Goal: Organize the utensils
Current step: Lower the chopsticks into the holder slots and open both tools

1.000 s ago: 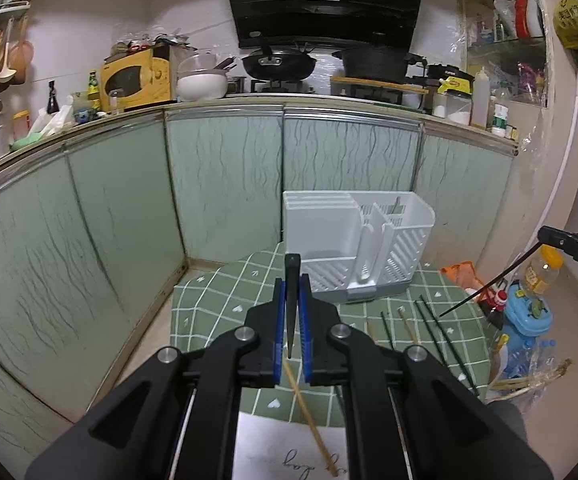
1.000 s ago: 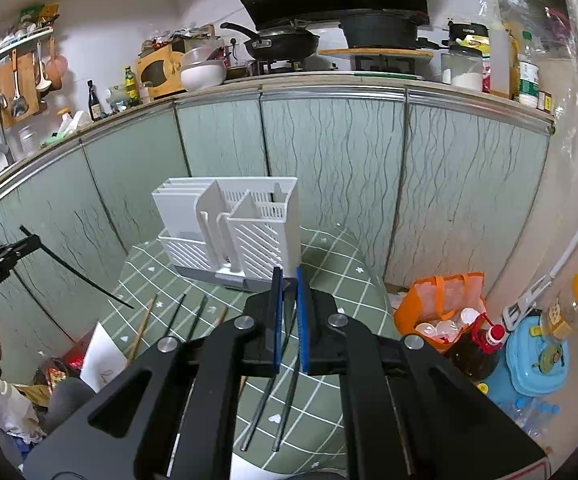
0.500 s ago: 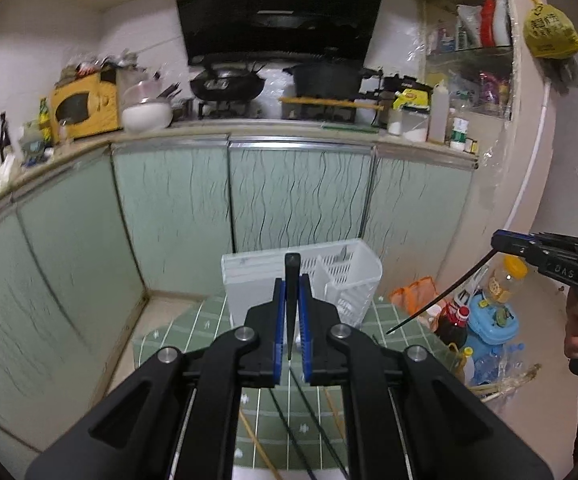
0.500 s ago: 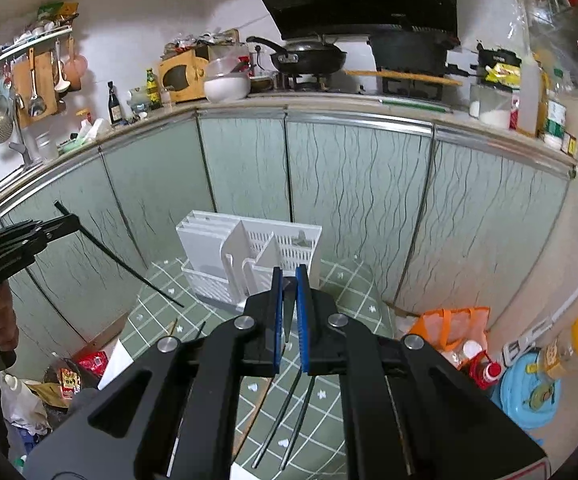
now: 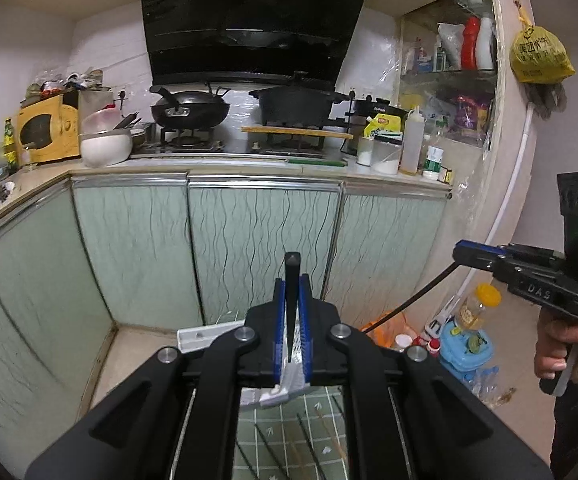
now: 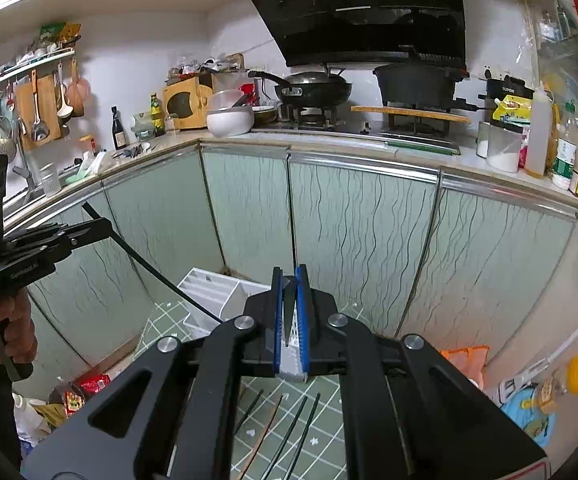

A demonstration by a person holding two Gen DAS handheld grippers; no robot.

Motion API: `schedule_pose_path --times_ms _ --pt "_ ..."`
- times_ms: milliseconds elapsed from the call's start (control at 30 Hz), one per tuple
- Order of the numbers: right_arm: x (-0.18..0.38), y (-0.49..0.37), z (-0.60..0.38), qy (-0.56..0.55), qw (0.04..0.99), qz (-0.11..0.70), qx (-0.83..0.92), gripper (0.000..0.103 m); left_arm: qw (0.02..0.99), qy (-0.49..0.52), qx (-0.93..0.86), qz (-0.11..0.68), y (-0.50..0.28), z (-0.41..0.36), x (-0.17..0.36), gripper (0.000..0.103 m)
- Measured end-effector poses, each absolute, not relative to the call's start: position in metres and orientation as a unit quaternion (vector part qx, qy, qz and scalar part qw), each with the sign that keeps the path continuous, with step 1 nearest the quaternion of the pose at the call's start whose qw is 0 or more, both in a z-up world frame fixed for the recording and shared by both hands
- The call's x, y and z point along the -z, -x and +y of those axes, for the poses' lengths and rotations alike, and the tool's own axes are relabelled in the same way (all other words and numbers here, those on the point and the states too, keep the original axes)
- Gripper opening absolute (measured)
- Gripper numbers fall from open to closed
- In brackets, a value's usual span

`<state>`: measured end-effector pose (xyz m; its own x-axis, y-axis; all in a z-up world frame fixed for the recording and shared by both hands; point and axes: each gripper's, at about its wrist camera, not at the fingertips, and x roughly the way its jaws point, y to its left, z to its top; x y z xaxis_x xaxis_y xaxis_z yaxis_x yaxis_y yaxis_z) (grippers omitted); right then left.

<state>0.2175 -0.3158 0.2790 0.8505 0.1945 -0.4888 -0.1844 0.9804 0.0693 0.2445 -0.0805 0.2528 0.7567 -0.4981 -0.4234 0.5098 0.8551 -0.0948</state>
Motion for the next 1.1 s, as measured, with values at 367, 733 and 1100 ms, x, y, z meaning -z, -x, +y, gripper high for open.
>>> schedule_pose_path --times_ms 367,733,1100 --pt "-0.246 -0.275 -0.316 -0.011 0.955 0.277 -0.107 0.006 0.927 -0.035 0.289 0.236 -0.295 -0.129 -0.218 0.008" --pt "-0.177 -0.313 -0.323 -0.019 0.946 0.303 -0.112 0.006 0.918 -0.042 0.288 0.269 -0.330 -0.152 -0.154 0.008" --pt "-0.147 -0.323 -0.325 -0.031 0.944 0.306 -0.119 0.006 0.915 -0.054 0.287 0.279 -0.337 -0.162 -0.127 0.008"
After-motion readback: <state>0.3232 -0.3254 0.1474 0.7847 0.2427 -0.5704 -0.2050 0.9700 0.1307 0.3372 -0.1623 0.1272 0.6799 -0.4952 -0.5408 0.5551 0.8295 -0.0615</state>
